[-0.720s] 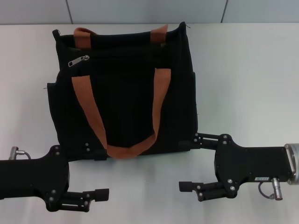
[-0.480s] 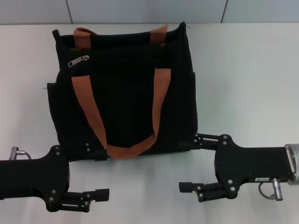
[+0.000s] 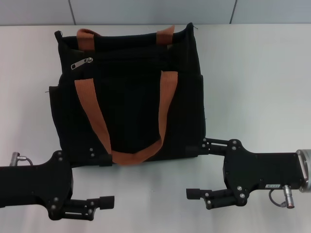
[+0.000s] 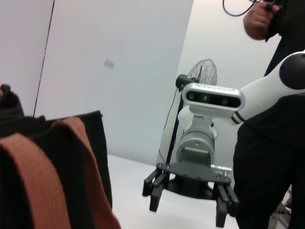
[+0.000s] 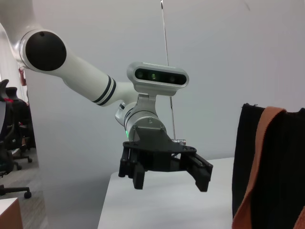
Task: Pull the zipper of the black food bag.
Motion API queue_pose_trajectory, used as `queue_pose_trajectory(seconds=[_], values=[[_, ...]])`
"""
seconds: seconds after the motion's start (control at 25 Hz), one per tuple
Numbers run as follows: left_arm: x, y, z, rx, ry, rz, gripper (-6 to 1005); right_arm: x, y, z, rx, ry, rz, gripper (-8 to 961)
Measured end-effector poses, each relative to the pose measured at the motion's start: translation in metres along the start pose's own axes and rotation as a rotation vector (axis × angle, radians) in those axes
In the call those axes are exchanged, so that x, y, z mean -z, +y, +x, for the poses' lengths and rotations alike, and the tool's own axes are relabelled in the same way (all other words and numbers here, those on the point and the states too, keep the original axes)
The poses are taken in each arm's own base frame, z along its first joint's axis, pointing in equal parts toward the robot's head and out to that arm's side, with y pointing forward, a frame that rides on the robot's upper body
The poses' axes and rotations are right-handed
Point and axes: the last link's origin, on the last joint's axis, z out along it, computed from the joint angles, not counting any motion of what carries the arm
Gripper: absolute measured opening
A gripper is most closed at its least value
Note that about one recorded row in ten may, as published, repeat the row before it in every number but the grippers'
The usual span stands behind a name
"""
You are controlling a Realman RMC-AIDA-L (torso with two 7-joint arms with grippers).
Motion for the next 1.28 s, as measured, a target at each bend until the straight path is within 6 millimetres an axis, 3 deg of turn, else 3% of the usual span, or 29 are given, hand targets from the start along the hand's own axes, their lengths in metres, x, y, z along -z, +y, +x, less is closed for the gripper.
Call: queue_pose_trajectory(seconds=[0.2, 0.24, 0.48, 0.56, 0.8, 0.84, 0.96, 1.04, 1.28], values=[[-0.001, 0.0, 0.004, -0.01, 0.025, -0.004, 829, 0.0, 0.0, 0.0, 0.0, -0.002, 0.002, 819], [-0.005, -0.003, 0.015, -0.059, 0.113, 0.013, 829, 0.0, 0.0, 0.0, 0.0, -0.003, 0.003, 819], [-0.006, -0.008, 0.028, -0.132, 0.228, 0.078, 828, 0.0, 0.0, 0.0, -0.002, -0.005, 0.007, 819], [-0.001, -0.014, 0.044, -0.188, 0.359, 0.157, 828, 0.0, 0.0, 0.0, -0.002, -0.006, 0.009, 819], [0.016, -0.023, 0.055, -0.204, 0.439, 0.266, 828, 0.001, 0.001, 0.001, -0.007, -0.009, 0.012, 819], [0.036, -0.04, 0.055, -0.158, 0.4, 0.392, 828, 0.001, 0.001, 0.001, -0.007, -0.009, 0.012, 819], [0.036, -0.04, 0.055, -0.158, 0.4, 0.392, 828, 0.001, 0.002, 0.001, -0.008, -0.01, 0.014, 819], [0.057, -0.057, 0.049, -0.099, 0.311, 0.504, 828, 0.001, 0.002, 0.001, -0.009, -0.01, 0.015, 819], [0.065, -0.067, 0.03, -0.049, 0.142, 0.562, 828, 0.001, 0.001, 0.002, -0.007, -0.009, 0.017, 819]])
